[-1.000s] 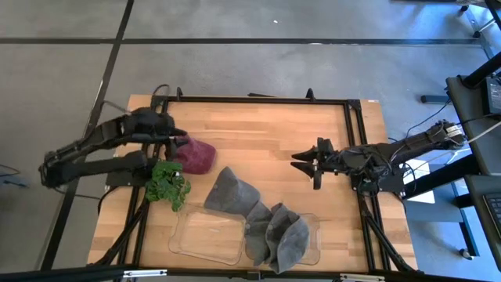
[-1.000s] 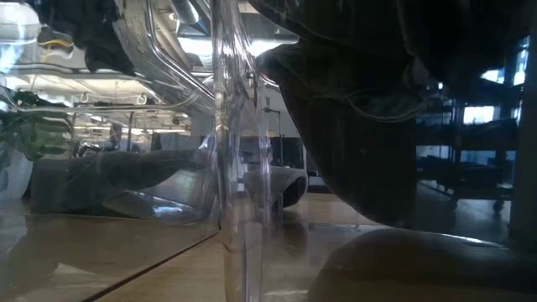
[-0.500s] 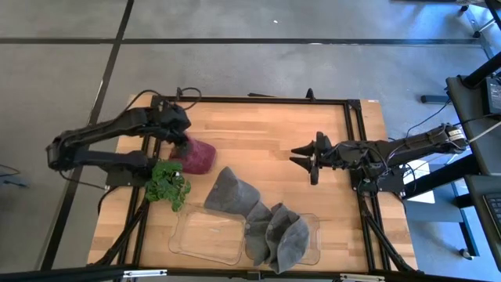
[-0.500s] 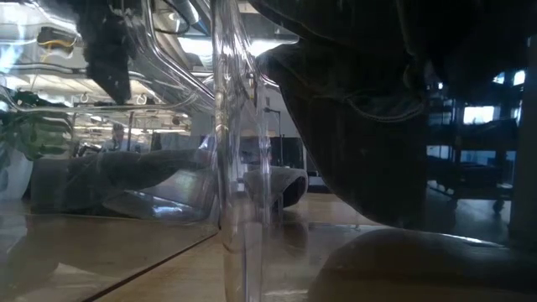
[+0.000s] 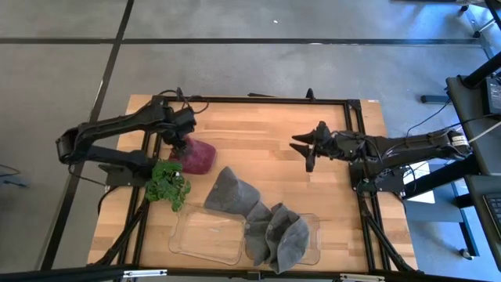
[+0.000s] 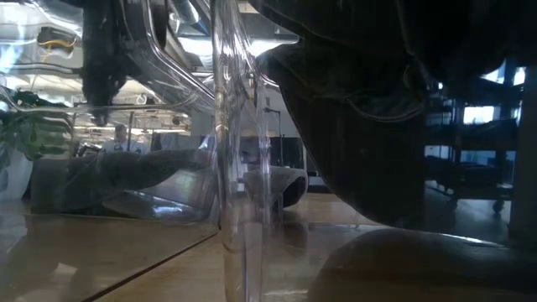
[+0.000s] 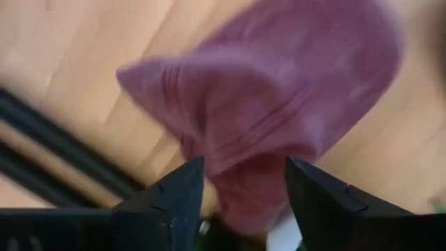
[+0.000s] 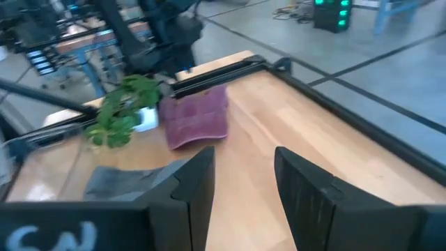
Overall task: Pick & Place hat
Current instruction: Put the red cap into the left transparent bin
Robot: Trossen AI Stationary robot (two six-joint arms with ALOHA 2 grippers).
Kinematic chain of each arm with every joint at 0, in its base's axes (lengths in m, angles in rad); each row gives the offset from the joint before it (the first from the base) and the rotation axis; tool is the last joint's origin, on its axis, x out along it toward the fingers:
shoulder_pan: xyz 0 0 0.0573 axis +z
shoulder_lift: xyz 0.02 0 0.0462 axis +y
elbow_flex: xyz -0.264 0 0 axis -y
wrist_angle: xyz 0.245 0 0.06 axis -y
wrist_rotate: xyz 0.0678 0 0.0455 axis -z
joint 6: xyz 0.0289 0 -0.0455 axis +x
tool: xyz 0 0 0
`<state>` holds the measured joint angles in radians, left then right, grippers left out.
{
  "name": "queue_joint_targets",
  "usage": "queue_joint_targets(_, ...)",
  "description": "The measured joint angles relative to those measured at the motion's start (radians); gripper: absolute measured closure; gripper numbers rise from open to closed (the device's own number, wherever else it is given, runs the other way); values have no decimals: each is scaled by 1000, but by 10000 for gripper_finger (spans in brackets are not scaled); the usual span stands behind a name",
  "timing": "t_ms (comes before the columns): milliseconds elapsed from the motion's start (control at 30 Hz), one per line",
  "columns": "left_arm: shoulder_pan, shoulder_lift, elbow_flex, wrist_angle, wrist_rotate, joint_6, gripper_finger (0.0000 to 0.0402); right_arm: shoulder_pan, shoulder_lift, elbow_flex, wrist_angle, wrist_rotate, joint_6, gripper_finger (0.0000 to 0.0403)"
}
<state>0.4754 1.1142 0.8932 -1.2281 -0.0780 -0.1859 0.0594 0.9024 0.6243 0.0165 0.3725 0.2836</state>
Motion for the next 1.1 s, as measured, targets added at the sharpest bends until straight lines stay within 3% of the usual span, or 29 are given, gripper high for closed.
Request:
queue_joint_targets(267,61,101,0,0,-1,101,154,-127,0,0,0,0,0,253)
queue_joint_targets(633,67,172,0,-22,-36,220,153,-211,0,0,-1,0,0,253)
queue_joint_targets(733,69,211,0,16,7,292,153,-230,0,0,-1,0,0,253)
queue_joint_targets(1100,62,315,-17,-2,-7,530,153,-241,1,0,-98,0,14,253)
